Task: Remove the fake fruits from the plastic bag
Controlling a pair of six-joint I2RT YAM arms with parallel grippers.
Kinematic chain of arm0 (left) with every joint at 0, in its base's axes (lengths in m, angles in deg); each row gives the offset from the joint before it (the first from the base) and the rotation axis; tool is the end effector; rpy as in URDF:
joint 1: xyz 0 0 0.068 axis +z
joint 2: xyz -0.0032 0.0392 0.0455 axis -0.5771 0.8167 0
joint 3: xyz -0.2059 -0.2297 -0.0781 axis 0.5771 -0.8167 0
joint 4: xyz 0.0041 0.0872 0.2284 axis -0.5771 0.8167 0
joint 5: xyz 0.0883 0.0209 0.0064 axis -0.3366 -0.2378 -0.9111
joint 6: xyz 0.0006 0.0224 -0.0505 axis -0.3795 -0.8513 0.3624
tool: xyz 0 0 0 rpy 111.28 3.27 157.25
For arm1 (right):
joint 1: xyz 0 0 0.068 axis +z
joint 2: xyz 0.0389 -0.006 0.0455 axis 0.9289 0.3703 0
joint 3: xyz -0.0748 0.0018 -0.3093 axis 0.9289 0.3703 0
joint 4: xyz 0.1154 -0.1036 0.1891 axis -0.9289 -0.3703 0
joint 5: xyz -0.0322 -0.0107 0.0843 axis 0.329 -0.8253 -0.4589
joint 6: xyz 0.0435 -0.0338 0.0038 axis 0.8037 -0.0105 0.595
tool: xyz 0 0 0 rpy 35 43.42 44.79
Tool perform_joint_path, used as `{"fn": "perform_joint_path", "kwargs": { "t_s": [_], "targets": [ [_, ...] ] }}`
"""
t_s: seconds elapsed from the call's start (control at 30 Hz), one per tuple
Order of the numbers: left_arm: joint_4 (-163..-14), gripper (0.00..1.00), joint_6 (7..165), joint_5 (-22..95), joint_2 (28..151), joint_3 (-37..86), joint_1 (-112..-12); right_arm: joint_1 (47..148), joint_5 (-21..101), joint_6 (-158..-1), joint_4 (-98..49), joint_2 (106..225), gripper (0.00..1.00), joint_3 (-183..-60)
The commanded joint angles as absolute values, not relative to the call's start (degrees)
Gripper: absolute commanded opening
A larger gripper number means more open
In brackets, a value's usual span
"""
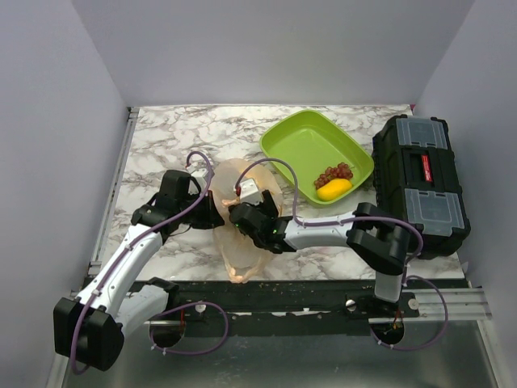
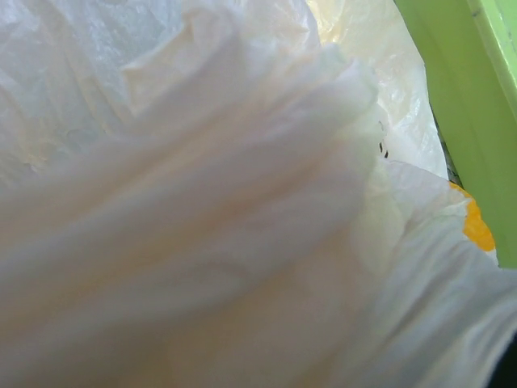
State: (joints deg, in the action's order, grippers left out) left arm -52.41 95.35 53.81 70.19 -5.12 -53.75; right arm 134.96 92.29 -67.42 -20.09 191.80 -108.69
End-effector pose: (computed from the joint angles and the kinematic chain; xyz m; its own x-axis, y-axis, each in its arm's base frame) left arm 0.1396 -0.0636 0.2967 -0.8517 -0.0566 -0.5209 0.2755 0.7973 -0.5371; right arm 0.1796 0.3506 0.2294 -0.3885 -0.3134 -0.8665 -0.3389 0.9231 -0.1820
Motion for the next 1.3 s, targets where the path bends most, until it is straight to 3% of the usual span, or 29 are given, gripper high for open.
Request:
{"fn": "perform_joint_path", "kwargs": {
  "t_s": [0.0,0.1,0.33,0.6,0.83,1.1,1.27],
  "targets": [
    [-53.01,0.00,94.66,55.63,70.34,-5.55,-53.96,135.19,96.19,-68.64,-19.94,194.75,0.79,-111.18],
    [-53.01,0.00,94.64,55.51,70.37,-5.51,-53.96,135.24,96.30,-68.68,-19.80,195.32,0.71,-111.71],
    [-52.93,0.00,94.65,55.45,70.30,-5.48,-53.96,135.23,94.07,-68.57,-19.38,193.57,0.40,-111.57],
    [-52.84,0.00,94.73,55.01,70.19,-5.40,-53.97,135.28,86.14,-67.06,-18.23,184.73,0.21,-108.10],
    [-52.47,0.00,94.73,54.25,70.16,-5.31,-53.96,135.25,75.95,-64.56,-17.19,178.22,0.12,-104.88],
    [-52.29,0.00,94.73,53.55,70.11,-5.13,-53.96,135.19,62.24,-63.92,-11.74,173.50,0.11,-101.19],
    [-52.29,0.00,94.73,53.36,69.75,-5.22,-53.96,134.79,60.94,-63.32,-9.60,174.10,0.12,-100.45]
  ]
}}
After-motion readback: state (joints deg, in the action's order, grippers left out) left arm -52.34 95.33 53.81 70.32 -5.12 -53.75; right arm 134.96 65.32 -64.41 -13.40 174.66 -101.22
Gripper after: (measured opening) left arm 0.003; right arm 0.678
